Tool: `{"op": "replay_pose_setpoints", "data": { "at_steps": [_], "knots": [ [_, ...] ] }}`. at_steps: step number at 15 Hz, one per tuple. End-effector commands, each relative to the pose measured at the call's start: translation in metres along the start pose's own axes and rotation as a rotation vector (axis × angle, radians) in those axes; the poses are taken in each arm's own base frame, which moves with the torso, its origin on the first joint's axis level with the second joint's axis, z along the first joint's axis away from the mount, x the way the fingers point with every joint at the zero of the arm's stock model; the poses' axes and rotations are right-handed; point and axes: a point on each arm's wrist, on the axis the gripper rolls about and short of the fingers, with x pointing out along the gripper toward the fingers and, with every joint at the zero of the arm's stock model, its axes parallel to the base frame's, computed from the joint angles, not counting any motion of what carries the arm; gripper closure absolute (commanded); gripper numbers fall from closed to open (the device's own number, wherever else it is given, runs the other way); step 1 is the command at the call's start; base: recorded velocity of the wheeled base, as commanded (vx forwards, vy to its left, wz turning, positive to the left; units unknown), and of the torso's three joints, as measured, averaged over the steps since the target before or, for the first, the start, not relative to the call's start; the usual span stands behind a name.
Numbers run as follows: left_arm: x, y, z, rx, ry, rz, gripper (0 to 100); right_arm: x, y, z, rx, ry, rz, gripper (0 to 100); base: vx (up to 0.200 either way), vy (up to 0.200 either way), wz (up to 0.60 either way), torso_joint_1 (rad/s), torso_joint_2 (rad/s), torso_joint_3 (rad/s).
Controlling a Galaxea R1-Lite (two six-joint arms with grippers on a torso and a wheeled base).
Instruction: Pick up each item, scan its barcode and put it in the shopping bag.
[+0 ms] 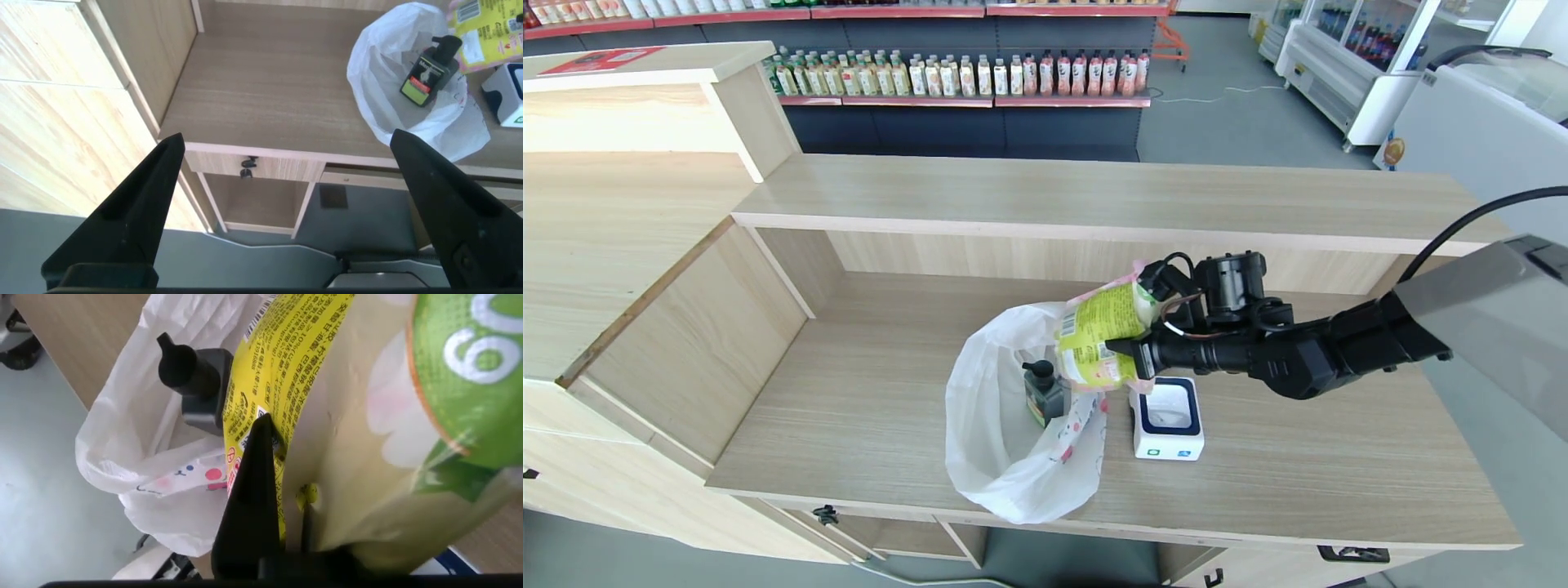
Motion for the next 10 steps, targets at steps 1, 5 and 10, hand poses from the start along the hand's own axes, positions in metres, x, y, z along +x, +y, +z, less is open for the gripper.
{"op": "replay_pose_setpoints", "data": {
  "at_steps": [1,5,10],
  "knots": [
    [0.000,0.000,0.000,0.000,0.000,0.000,0,0.007,-0.005,-0.003,0.003,0.003,-0.003,100,0.000,0.000,0.00,0.000,0.00,0.000],
    [0.000,0.000,0.000,0.000,0.000,0.000,0,0.016,-0.005,-0.015,0.003,0.029,0.008,100,0.000,0.000,0.00,0.000,0.00,0.000],
    [0.000,0.000,0.000,0.000,0.000,0.000,0,0.020,-0.002,-0.016,-0.001,0.022,0.049,100,0.000,0.000,0.00,0.000,0.00,0.000]
  ]
}}
